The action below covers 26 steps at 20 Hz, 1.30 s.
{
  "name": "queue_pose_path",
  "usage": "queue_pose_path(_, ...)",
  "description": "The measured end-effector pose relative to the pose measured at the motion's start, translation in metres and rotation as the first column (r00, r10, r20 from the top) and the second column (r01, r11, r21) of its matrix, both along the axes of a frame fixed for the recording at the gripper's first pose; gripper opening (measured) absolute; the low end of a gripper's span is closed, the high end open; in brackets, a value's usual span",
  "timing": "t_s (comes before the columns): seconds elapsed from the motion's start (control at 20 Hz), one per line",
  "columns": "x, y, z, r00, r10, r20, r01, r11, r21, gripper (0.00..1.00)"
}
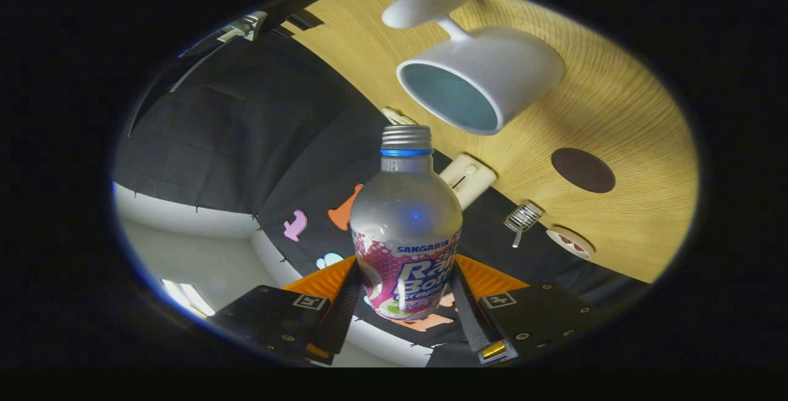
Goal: Take the bottle from table, then pour the juice into the cup, finally place the bottle on the coaster
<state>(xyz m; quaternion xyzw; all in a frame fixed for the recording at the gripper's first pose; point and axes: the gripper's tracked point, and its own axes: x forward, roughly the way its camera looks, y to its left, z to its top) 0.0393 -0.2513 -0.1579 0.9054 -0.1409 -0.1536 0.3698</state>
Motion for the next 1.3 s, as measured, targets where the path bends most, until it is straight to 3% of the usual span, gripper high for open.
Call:
queue_pose_path(0.4,-0.002,0.016,-0.034,0.988,0.077,-0.130,-0.099,0.980,-0.171,0.75)
queue_pose_path(0.55,-0.005,0.023,-0.048,0.970,0.123,-0.211,-0.180,0.944,-0.277,0.75)
queue_pose_path(0.65,-0.009,0.028,-0.059,0.948,0.155,-0.280,-0.254,0.896,-0.365,0.75)
queue_pose_path(0.8,-0.007,0.037,-0.062,0.908,0.194,-0.371,-0.367,0.794,-0.485,0.75)
queue_pose_path(0.9,-0.004,0.040,-0.053,0.897,0.193,-0.399,-0.409,0.706,-0.578,0.75)
queue_pose_path(1.0,0.003,0.047,-0.049,0.873,0.180,-0.453,-0.465,0.586,-0.664,0.75)
queue_pose_path(1.15,0.009,0.048,-0.043,0.844,0.118,-0.523,-0.526,0.373,-0.764,0.75)
queue_pose_path(1.3,0.010,0.052,-0.033,0.841,0.066,-0.537,-0.538,0.212,-0.816,0.75)
